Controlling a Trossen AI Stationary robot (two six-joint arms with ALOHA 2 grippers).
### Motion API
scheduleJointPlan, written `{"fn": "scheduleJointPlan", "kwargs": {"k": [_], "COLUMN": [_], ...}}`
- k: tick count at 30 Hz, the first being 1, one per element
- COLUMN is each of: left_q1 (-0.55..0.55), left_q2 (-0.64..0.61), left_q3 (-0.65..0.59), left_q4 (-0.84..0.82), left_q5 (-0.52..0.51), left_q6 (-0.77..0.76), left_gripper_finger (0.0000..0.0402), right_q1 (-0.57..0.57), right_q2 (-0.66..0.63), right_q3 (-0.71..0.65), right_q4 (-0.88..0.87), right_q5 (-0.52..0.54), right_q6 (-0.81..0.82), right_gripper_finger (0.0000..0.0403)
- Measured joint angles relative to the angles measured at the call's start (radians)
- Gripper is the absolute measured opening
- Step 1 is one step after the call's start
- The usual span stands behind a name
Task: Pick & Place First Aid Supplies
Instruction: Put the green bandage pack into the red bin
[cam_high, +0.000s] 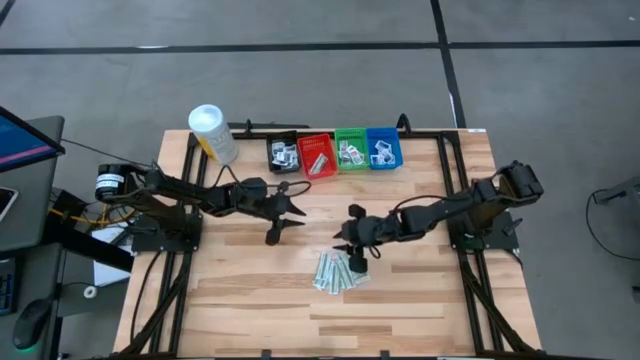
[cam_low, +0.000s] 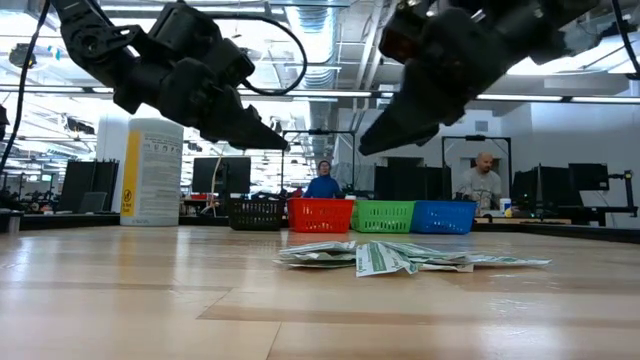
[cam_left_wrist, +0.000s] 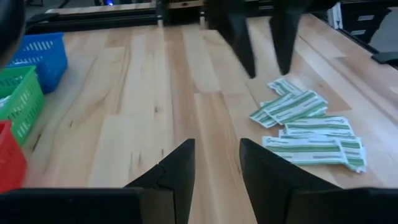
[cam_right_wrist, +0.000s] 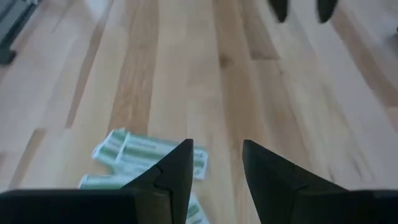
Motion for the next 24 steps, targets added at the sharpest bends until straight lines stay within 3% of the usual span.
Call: {"fn": "scheduleJointPlan", "kwargs": {"k": [13,24], "left_q1": [-0.002,-0.002], "left_q2": [0.0,0.0], "left_q3": [0.0,0.0], "left_q4": [0.006,0.007], "left_q5": [-0.001,-0.001], "left_q6": [0.003,0.003], "left_gripper_finger": [0.0127,0.0127], "right_q1": [-0.047,-0.044], "right_q2": [0.189,0.195], "right_q3": [0.008,0.009], "right_q4": [0.096,-0.002], "right_q5": [-0.113,-0.143], "right_q6": [-0.051,-0.053], "right_gripper_finger": [0.0133,0.0133]}}
